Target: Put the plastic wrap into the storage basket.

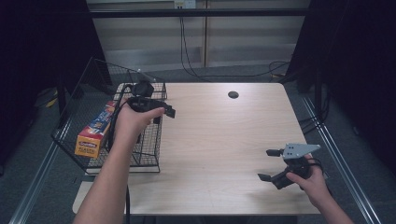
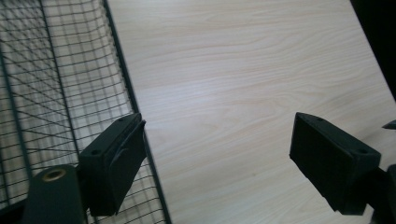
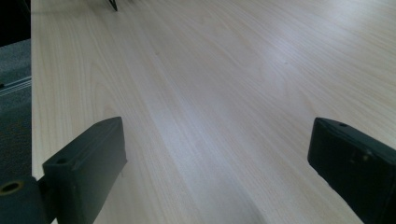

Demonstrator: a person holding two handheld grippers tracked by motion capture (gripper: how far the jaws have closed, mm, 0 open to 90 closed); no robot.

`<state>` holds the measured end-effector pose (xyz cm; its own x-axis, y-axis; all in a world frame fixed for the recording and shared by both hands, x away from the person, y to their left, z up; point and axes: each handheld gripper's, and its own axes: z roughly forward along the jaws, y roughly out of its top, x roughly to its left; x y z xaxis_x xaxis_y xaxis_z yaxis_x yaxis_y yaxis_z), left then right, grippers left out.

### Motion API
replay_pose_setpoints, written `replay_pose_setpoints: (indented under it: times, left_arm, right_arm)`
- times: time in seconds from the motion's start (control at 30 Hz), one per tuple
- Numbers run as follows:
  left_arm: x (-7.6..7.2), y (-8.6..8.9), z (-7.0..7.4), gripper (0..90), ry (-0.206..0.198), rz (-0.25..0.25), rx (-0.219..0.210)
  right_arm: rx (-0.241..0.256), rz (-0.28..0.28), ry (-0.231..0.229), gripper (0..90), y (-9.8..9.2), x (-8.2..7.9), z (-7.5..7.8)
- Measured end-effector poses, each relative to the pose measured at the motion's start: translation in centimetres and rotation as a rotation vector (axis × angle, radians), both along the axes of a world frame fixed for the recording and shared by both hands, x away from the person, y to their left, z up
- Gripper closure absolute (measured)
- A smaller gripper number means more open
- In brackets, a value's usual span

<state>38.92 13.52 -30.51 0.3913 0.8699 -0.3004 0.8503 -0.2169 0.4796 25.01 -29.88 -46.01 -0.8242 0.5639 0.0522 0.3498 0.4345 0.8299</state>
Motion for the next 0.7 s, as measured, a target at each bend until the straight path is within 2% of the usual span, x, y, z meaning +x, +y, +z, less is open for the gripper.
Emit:
replay_pose_setpoints:
  times: [0.33, 0.47, 0.5, 0.7]
  left_arm:
    - [-0.3, -1.5, -1.6, 16.4, 0.004, -0.065, -0.015]
    - [-0.4, -2.0, -2.0, 16.0, -0.003, -0.068, -0.030]
    - [-0.4, -2.1, -2.1, 15.8, -0.007, -0.088, -0.023]
    - [-0.7, -2.8, -2.5, 14.6, -0.013, -0.102, -0.032]
  right_arm:
    - [-0.002, 0.009, 0.002, 4.2, 0.0, 0.0, 0.0]
    - [-0.001, 0.004, 0.004, 4.1, 0.0, 0.0, 0.0]
    - [-0.001, 0.004, 0.004, 4.1, 0.0, 0.0, 0.0]
    - [-0.005, 0.006, 0.004, 4.1, 0.1, 0.0, 0.0]
